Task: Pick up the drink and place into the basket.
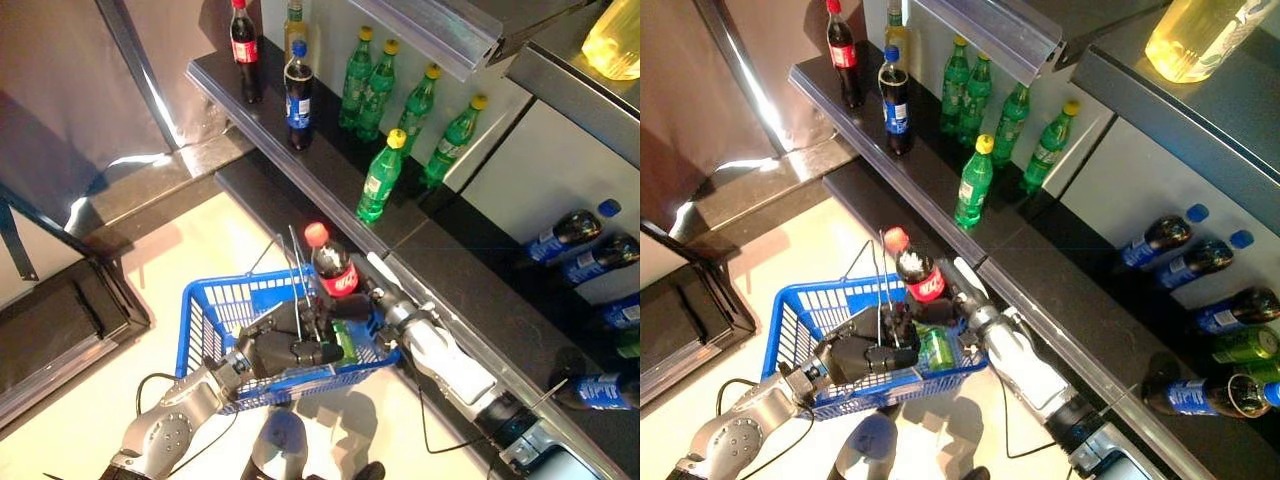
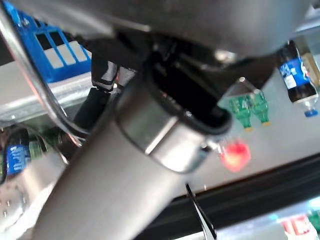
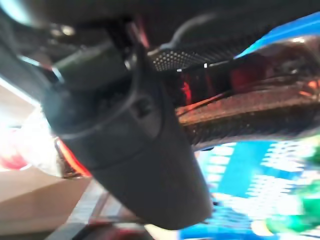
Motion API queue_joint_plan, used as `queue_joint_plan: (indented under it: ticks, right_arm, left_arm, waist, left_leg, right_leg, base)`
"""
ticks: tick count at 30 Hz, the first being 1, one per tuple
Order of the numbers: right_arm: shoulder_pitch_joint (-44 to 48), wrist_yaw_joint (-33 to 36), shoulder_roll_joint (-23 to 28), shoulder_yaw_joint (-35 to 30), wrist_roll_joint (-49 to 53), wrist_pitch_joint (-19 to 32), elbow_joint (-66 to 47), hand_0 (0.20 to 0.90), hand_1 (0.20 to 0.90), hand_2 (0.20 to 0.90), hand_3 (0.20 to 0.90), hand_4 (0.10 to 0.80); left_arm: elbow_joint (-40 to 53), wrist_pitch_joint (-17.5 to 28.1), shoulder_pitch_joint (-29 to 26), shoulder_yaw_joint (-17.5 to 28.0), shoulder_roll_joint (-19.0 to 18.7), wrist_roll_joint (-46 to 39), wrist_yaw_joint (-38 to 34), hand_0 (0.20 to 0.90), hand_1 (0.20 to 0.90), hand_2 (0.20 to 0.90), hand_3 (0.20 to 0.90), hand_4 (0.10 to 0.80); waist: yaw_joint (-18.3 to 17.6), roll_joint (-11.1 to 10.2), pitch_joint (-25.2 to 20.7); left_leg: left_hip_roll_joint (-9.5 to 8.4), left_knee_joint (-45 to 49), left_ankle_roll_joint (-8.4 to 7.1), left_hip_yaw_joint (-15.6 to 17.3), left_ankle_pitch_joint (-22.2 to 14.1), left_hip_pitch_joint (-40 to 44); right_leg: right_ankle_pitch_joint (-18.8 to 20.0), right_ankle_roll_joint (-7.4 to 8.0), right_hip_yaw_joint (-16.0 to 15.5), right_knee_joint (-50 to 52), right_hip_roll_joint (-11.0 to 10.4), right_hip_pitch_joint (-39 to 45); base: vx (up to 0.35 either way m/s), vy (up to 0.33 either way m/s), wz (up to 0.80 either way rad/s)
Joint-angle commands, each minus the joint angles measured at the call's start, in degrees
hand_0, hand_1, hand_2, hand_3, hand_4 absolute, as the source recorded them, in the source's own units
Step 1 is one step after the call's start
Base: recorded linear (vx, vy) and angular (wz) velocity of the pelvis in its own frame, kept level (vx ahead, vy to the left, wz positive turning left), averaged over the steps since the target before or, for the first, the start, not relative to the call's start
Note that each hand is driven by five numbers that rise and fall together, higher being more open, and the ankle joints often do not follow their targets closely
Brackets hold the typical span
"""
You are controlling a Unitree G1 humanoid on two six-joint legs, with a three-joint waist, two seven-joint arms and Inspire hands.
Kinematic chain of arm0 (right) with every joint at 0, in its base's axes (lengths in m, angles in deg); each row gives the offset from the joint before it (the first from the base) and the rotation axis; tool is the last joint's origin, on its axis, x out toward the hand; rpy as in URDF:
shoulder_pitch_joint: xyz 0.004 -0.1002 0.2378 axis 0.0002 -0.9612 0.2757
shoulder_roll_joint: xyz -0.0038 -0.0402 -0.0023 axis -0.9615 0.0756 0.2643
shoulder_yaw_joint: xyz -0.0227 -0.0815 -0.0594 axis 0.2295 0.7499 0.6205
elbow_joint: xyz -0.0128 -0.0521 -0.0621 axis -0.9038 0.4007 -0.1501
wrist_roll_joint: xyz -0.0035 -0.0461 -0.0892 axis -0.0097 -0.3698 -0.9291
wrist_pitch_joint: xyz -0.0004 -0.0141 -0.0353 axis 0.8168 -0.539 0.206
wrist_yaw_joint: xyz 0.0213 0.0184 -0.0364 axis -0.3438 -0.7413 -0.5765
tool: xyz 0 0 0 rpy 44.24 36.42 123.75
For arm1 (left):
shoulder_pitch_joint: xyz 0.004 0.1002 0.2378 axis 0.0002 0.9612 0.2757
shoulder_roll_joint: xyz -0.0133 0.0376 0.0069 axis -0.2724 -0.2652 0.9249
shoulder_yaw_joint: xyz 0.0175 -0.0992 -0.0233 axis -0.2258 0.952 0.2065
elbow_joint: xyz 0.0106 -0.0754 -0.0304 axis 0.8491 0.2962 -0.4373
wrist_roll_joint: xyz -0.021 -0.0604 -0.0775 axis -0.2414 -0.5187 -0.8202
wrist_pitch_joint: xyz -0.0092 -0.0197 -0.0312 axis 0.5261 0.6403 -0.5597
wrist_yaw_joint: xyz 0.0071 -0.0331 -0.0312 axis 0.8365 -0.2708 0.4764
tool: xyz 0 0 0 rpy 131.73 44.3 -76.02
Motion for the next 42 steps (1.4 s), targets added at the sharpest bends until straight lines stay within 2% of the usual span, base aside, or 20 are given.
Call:
queue_joint_plan:
  ticks: [1, 6, 17, 29, 35, 42]
  right_arm:
    - [3.10, 1.22, -3.40, 2.85, 2.02, 6.94, -1.42, 0.300, 0.300, 0.300, 0.200, 0.100]
    - [0.93, 0.29, -5.98, 1.54, 5.76, 7.24, 1.47, 0.300, 0.300, 0.300, 0.200, 0.100]
    - [-0.03, -1.60, -7.18, 2.96, 1.00, 5.92, 4.23, 0.300, 0.300, 0.300, 0.200, 0.100]
    - [5.86, -5.80, -4.09, 7.63, -9.25, 3.82, 0.31, 0.300, 0.300, 0.300, 0.200, 0.100]
    - [9.50, -10.00, -1.83, 9.83, -13.63, 2.45, -1.77, 0.300, 0.300, 0.300, 0.200, 0.100]
    - [13.16, -15.00, 0.00, 12.06, -14.29, 1.10, -1.60, 0.300, 0.300, 0.300, 0.200, 0.100]
  left_arm:
    - [21.52, 10.63, -10.73, -3.18, 7.94, -9.21, 16.59, 0.300, 0.300, 0.300, 0.200, 0.100]
    - [22.36, 9.95, -10.47, -2.57, 8.16, -9.65, 17.09, 0.300, 0.300, 0.300, 0.200, 0.100]
    - [24.09, 8.72, -10.61, -2.87, 8.68, -9.50, 18.71, 0.300, 0.300, 0.300, 0.200, 0.100]
    - [24.77, 7.00, -11.83, -5.40, 8.72, -8.65, 21.06, 0.300, 0.300, 0.300, 0.200, 0.100]
    - [25.01, 6.40, -12.62, -6.49, 8.17, -8.83, 22.00, 0.300, 0.300, 0.300, 0.200, 0.100]
    - [25.12, 6.13, -13.99, -7.81, 7.50, -9.41, 23.85, 0.300, 0.300, 0.300, 0.200, 0.100]
  waist:
    - [0.59, 1.42, -17.05]
    - [0.90, 1.42, -17.26]
    - [1.28, 1.26, -17.29]
    - [1.79, 0.81, -17.30]
    - [2.18, 0.37, -17.11]
    - [2.78, -0.30, -17.25]
  left_leg:
    - [0.22, -2.98, 0.82, -3.12, 0.67, 1.47]
    - [0.18, -2.98, 0.84, -3.29, 0.73, 1.20]
    - [0.01, -2.98, 0.86, -3.55, 0.75, 0.97]
    - [-0.22, -2.98, 0.85, -4.27, 0.91, 0.82]
    - [-0.32, -2.98, 0.83, -4.69, 0.94, 0.74]
    - [-0.52, -2.98, 0.72, -5.24, 0.94, 0.69]
  right_leg:
    - [-0.74, -3.01, -2.29, 4.53, 1.31, -0.29]
    - [-0.63, -2.88, -2.60, 4.47, 1.16, -0.34]
    - [-0.68, -2.91, -2.82, 4.44, 1.14, -0.30]
    - [-0.52, -2.90, -3.08, 4.32, 1.18, -0.11]
    - [-0.51, -2.95, -3.27, 4.31, 1.24, -0.01]
    - [-0.44, -2.95, -3.69, 4.12, 1.31, 0.26]
  base:
    - [0.000, 0.000, 0.00]
    - [-0.002, 0.002, 0.02]
    - [-0.001, 0.005, 0.03]
    - [0.000, 0.000, 0.00]
    - [0.000, 0.000, 0.00]
    - [0.002, 0.000, 0.01]
